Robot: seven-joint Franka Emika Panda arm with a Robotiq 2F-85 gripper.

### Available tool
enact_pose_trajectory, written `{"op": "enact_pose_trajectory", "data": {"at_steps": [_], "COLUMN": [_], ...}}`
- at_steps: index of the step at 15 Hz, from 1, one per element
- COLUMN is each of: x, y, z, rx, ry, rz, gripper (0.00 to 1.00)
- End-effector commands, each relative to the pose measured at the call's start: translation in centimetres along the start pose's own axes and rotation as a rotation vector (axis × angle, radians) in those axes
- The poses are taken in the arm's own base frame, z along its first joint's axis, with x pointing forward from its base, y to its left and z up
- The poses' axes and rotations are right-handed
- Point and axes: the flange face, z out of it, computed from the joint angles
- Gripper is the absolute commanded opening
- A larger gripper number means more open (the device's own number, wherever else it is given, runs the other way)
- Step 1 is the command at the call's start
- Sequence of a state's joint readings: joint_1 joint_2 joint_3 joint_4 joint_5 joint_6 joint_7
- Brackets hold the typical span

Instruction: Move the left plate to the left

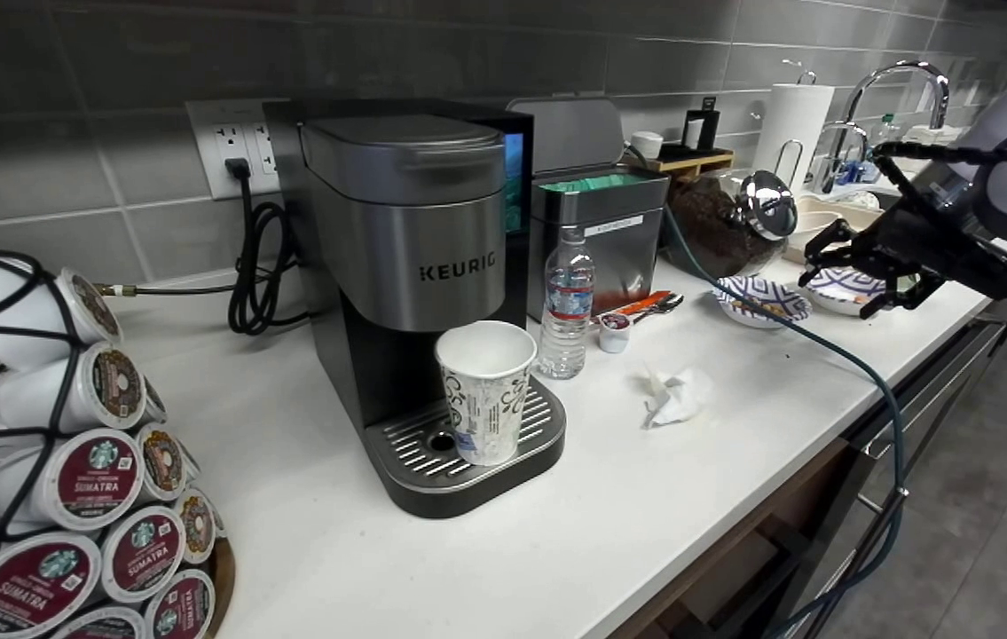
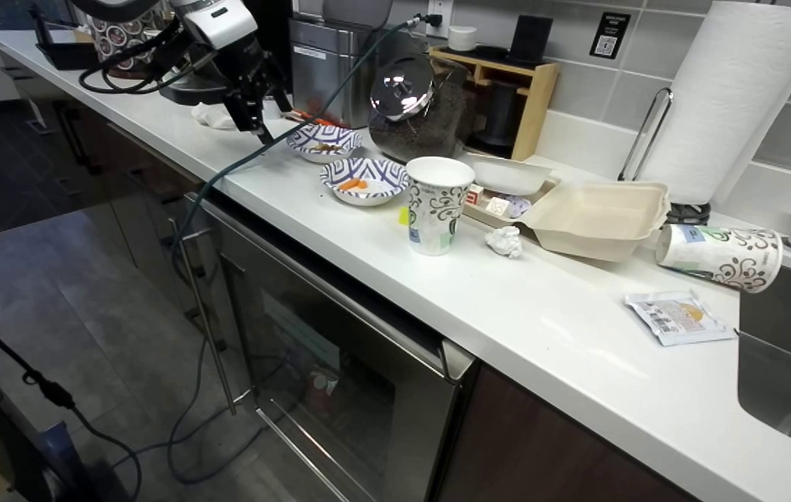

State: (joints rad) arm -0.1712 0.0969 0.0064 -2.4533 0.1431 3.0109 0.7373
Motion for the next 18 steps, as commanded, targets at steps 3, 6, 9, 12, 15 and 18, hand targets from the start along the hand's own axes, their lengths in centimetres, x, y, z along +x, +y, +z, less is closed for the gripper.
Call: {"op": "enact_pose_trajectory", "data": {"at_steps": [3,6,9,12,15,18], "x": [0.8,1.6,2.1,2.3,2.7,3.5], "y": [0.5,0.7,-0.1,-1.3,-1.9,-1.8], "z": [2.9,4.9,6.1,6.5,6.5,6.0], "rx": [0.014,0.003,-0.003,0.005,0.002,-0.007], "ry": [0.048,0.065,0.07,0.077,0.089,0.106], "rz": [0.064,0.104,0.135,0.135,0.122,0.102], "gripper": [1.0,0.95,0.7,0.44,0.22,0.01]}}
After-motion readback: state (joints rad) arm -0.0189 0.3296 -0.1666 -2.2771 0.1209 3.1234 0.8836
